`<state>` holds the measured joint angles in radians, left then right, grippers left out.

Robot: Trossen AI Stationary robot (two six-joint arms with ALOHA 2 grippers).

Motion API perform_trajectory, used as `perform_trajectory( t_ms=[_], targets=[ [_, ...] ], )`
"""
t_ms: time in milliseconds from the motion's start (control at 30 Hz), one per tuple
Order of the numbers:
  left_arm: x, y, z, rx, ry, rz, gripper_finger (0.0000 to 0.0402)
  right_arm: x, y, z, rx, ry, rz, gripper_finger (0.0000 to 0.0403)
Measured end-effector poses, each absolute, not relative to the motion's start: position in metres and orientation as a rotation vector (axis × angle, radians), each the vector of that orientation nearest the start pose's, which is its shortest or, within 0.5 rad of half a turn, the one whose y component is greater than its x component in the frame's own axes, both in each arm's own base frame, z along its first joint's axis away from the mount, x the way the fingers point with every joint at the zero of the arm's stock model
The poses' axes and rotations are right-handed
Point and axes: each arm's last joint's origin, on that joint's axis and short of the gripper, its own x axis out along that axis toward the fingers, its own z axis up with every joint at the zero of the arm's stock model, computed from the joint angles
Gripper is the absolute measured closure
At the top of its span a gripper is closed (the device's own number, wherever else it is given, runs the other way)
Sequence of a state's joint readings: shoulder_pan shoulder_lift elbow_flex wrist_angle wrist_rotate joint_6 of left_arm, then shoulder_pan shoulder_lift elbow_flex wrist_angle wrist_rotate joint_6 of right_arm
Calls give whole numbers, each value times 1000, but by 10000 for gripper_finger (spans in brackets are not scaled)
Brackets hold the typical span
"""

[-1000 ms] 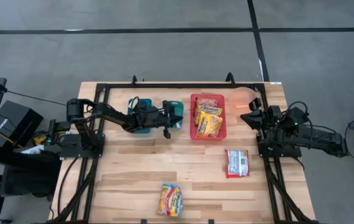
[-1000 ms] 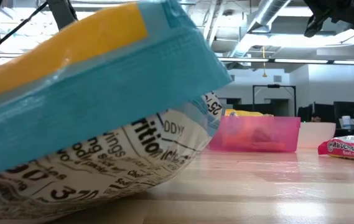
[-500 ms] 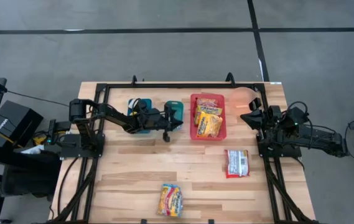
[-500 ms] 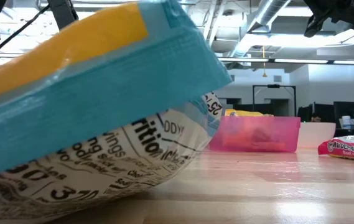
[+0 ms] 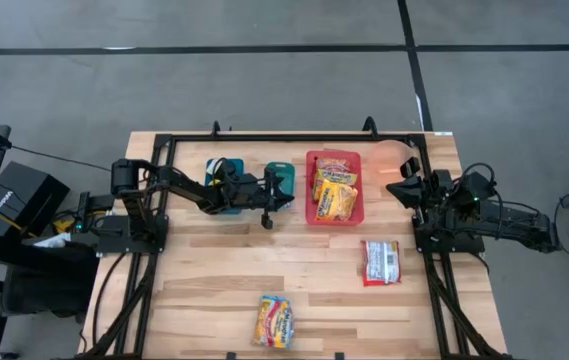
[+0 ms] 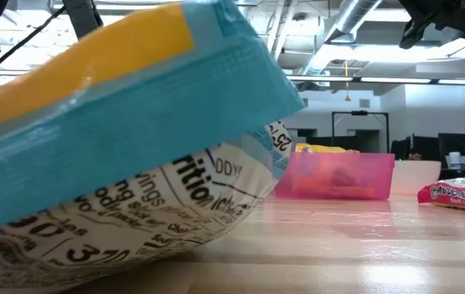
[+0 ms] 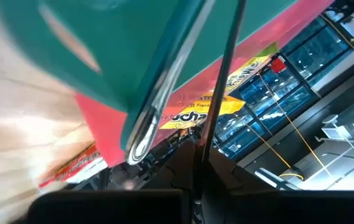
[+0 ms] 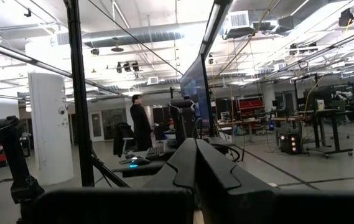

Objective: Pick & Place Food Item
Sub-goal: Put the black spoon into the green bin, then put the light blue noodle pack into the red bin

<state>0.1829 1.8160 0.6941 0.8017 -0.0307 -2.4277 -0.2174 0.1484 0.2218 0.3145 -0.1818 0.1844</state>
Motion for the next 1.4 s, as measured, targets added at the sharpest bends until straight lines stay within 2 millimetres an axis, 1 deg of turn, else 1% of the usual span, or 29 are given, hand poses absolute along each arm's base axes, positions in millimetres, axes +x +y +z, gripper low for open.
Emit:
perform_trajectory(
  t_ms=[100,633,833,1233,1400],
  targets=[
    [331,61,134,-2439,-93,481,392,87,-14,257,105,-382,0,401],
    [331,61,134,-2438,-84,474,358,87,-14,257,105,-382,0,401],
    [331,58,135,-2472,-62,453,346,87,-14,257,106,-382,0,401],
    [334,52,143,-2485,-33,331,320,87,-14,257,105,-382,0,401],
    [336,48,149,-2416,-34,245,325,87,-14,257,105,-382,0,401]
  ],
)
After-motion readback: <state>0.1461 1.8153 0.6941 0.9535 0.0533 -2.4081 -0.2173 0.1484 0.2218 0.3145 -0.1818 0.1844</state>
